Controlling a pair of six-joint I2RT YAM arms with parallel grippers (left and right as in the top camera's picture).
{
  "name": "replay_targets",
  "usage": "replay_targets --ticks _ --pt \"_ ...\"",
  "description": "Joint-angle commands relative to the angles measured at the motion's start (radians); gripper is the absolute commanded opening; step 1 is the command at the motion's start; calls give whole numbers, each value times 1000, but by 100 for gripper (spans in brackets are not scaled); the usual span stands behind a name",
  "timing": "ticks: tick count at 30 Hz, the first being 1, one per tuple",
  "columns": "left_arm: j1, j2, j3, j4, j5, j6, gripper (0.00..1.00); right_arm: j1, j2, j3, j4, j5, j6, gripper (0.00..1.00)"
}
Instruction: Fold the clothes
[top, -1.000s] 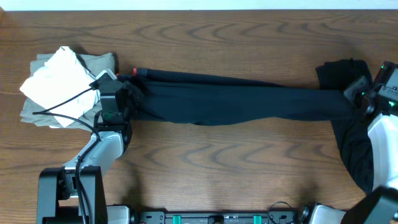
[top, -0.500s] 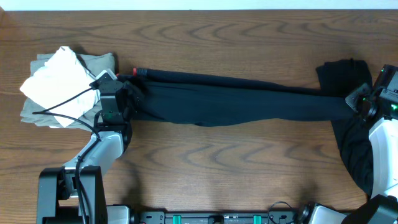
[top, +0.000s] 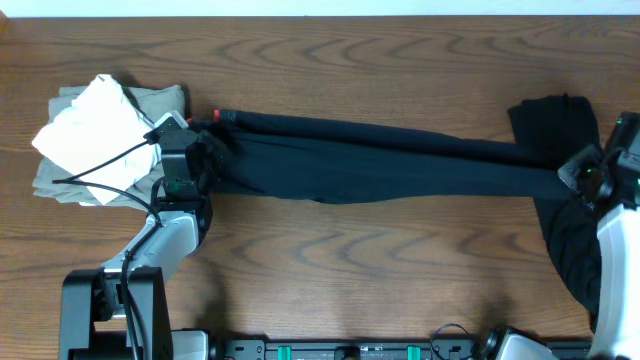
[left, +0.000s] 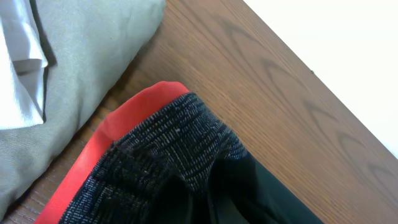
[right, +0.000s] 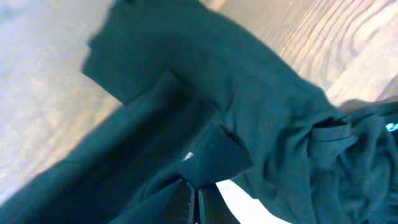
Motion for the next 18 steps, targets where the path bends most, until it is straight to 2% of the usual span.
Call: replay_targets --ticks 1,10,18 --pt "3 1 23 1 -24 25 6 6 -52 30 -14 45 18 1" --pt "3 1 23 -2 -24 25 6 6 -16 29 -18 45 23 1" --pt "3 1 23 -2 -24 25 6 6 120 29 13 48 23 1"
